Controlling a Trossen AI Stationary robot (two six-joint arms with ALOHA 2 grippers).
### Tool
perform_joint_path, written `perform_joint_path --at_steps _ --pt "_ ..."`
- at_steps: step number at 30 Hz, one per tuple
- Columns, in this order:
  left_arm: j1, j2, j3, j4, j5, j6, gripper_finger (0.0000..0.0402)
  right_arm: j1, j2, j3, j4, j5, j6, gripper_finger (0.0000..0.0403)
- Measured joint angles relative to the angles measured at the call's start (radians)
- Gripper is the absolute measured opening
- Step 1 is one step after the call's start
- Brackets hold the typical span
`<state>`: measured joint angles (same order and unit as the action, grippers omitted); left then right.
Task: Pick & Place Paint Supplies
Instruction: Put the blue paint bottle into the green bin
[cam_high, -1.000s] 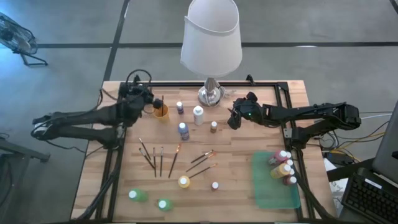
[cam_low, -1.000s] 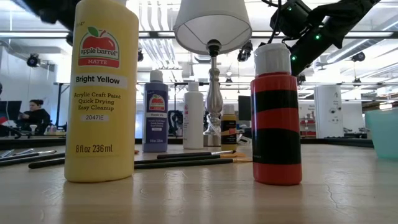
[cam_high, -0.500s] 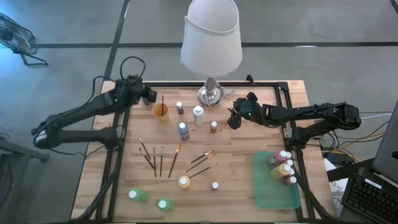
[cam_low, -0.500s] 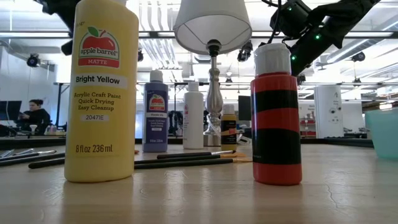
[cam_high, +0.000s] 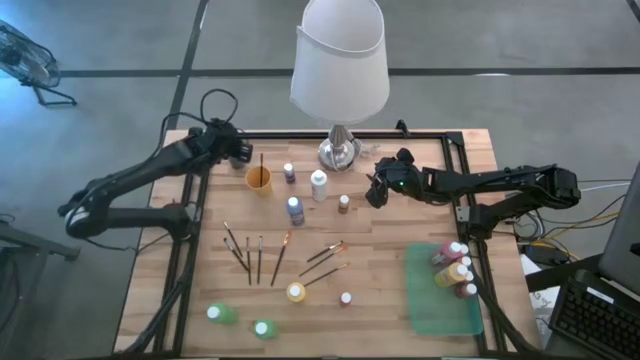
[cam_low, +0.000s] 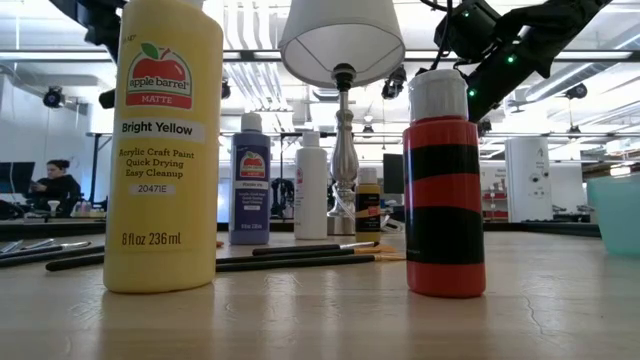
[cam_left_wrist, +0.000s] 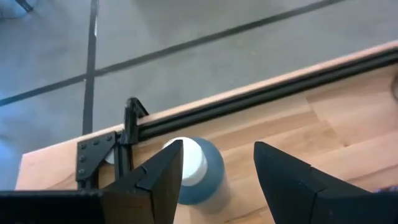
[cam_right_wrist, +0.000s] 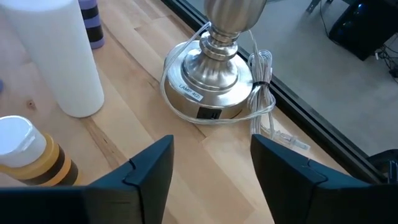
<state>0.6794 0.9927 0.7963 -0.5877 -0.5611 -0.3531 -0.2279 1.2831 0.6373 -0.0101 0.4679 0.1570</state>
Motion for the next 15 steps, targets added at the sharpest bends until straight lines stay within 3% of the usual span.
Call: perform_joint_path --at_steps 9,15 --pt "0.007 -0.003 0.002 -0.013 -0.083 0.012 0.0202 0.000 0.000 0.000 -0.002 0.000 -0.003 0.0194" --pt "0.007 -0.032 0.001 -0.064 -0.085 -0.004 0.0202 0.000 0.000 0.000 -0.004 0.000 -0.003 0.0200"
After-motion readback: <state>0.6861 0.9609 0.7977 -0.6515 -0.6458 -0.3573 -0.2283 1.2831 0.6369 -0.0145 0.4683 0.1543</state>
